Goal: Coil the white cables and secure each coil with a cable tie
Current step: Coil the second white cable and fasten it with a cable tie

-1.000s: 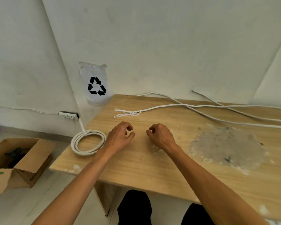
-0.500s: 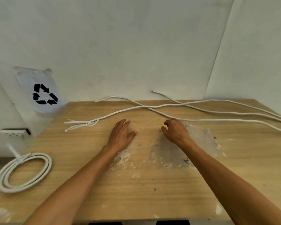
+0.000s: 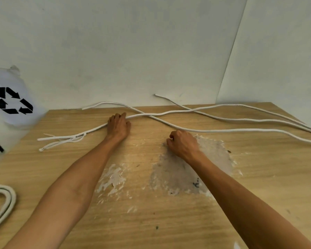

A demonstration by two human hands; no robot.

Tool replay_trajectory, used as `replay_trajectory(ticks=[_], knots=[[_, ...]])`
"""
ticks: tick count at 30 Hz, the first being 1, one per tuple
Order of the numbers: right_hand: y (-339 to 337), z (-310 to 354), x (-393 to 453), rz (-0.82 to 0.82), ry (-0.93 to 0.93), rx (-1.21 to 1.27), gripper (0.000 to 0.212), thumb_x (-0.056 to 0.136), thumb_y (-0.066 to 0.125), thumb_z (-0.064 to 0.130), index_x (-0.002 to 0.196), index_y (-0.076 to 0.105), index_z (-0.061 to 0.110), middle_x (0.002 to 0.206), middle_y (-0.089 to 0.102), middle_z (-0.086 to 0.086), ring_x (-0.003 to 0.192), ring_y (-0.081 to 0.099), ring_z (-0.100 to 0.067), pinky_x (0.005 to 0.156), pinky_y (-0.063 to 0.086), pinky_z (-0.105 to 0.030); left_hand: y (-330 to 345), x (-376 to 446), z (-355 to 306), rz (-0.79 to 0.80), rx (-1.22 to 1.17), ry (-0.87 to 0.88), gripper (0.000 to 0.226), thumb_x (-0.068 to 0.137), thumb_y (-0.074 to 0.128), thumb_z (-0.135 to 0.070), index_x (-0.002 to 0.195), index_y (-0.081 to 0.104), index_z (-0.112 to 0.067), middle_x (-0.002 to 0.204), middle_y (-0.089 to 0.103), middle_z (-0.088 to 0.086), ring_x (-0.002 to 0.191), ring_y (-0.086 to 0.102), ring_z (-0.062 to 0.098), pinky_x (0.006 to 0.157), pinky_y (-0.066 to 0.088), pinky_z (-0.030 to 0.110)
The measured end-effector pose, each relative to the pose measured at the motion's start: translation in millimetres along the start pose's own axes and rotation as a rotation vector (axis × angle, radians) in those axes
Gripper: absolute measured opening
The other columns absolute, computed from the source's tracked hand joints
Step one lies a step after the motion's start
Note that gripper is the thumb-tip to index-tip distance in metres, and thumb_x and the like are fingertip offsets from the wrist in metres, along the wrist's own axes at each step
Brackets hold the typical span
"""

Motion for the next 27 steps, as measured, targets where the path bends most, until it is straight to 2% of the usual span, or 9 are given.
replay_trajectory(ticks=[3, 6, 13, 16, 18, 21, 23, 25, 27], knots=[[-1, 3, 0, 0.006, -0.024, -0.056, 0.035, 0.098, 0.051, 0.036, 0.112, 0.07, 0.011, 0.114, 0.064, -0.009, 0.103, 0.063, -0.028, 0.086, 0.056, -0.044, 2, 12, 5, -0.013, -0.083, -0.04, 0.031, 0.098, 0.056, -0.028, 0.122, 0.064, -0.01, 0.123, 0.059, 0.019, 0.117, 0.051, 0.038, 0.101, 0.039, 0.042], [0, 6, 0, 0.028, -0.052, -0.098, 0.035, 0.099, 0.05, 0.037, 0.111, 0.07, 0.011, 0.113, 0.061, -0.008, 0.103, 0.061, -0.027, 0.083, 0.054, -0.041, -3, 17, 3, -0.068, -0.106, -0.004, 0.02, 0.095, 0.063, -0.027, 0.103, 0.072, -0.01, 0.108, 0.064, 0.019, 0.107, 0.055, 0.038, 0.091, 0.043, 0.043], [-5, 8, -1, 0.055, -0.062, -0.127, 0.033, 0.098, 0.051, 0.038, 0.11, 0.069, 0.012, 0.113, 0.064, -0.009, 0.101, 0.064, -0.028, 0.082, 0.055, -0.041, -60, 27, -27, -0.253, 0.017, 0.195, 0.025, 0.099, 0.056, -0.033, 0.101, 0.072, -0.014, 0.095, 0.066, 0.01, 0.101, 0.056, 0.032, 0.073, 0.042, 0.041], [-10, 10, -2, 0.037, -0.06, -0.119, 0.036, 0.098, 0.051, 0.038, 0.12, 0.065, 0.012, 0.12, 0.062, -0.009, 0.106, 0.062, -0.028, 0.084, 0.054, -0.042, -94, 37, -43, -0.273, 0.055, 0.27, 0.029, 0.1, 0.055, -0.037, 0.098, 0.072, -0.015, 0.091, 0.065, 0.007, 0.098, 0.057, 0.029, 0.069, 0.036, 0.036], [-22, 13, 0, -0.062, -0.067, -0.091, 0.038, 0.099, 0.051, 0.038, 0.125, 0.061, 0.011, 0.122, 0.059, -0.009, 0.11, 0.059, -0.029, 0.083, 0.053, -0.042, -118, 38, -52, -0.287, 0.042, 0.307, 0.032, 0.099, 0.055, -0.044, 0.094, 0.072, -0.017, 0.086, 0.064, 0.003, 0.093, 0.059, 0.026, 0.068, 0.033, 0.034], [-61, 25, 11, -0.298, -0.098, -0.05, 0.044, 0.099, 0.052, 0.037, 0.135, 0.051, 0.011, 0.131, 0.051, -0.01, 0.119, 0.052, -0.03, 0.082, 0.051, -0.041, -151, 34, -65, -0.292, -0.006, 0.339, 0.037, 0.096, 0.056, -0.053, 0.085, 0.07, -0.021, 0.075, 0.058, -0.007, 0.082, 0.06, 0.022, 0.068, 0.031, 0.033], [-90, 41, 21, -0.437, -0.153, -0.042, 0.054, 0.099, 0.055, 0.036, 0.145, 0.039, 0.011, 0.142, 0.043, -0.014, 0.125, 0.045, -0.033, 0.089, 0.05, -0.044, -173, 28, -74, -0.278, -0.018, 0.354, 0.038, 0.094, 0.057, -0.056, 0.081, 0.068, -0.022, 0.072, 0.057, -0.008, 0.078, 0.059, 0.021, 0.069, 0.033, 0.033], [-115, 63, 31, -0.501, -0.209, -0.014, 0.064, 0.098, 0.057, 0.034, 0.151, 0.03, 0.012, 0.152, 0.034, -0.016, 0.134, 0.038, -0.034, 0.1, 0.045, -0.047, -197, 17, -85, -0.267, -0.037, 0.37, 0.039, 0.093, 0.057, -0.057, 0.079, 0.067, -0.022, 0.071, 0.059, -0.008, 0.075, 0.058, 0.019, 0.071, 0.036, 0.033], [-132, 83, 40, -0.536, -0.245, -0.016, 0.065, 0.098, 0.057, 0.035, 0.152, 0.029, 0.012, 0.154, 0.033, -0.016, 0.14, 0.034, -0.034, 0.109, 0.037, -0.049, -219, 5, -96, -0.247, -0.058, 0.386, 0.039, 0.093, 0.058, -0.058, 0.079, 0.068, -0.023, 0.069, 0.06, -0.009, 0.073, 0.057, 0.016, 0.07, 0.036, 0.032]])
Point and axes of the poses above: each hand's wrist, its own x-axis towards the middle knuckle, its own y-axis out of the palm, z = x × y, the point moved 6 cm from there along x, towards the middle knuckle
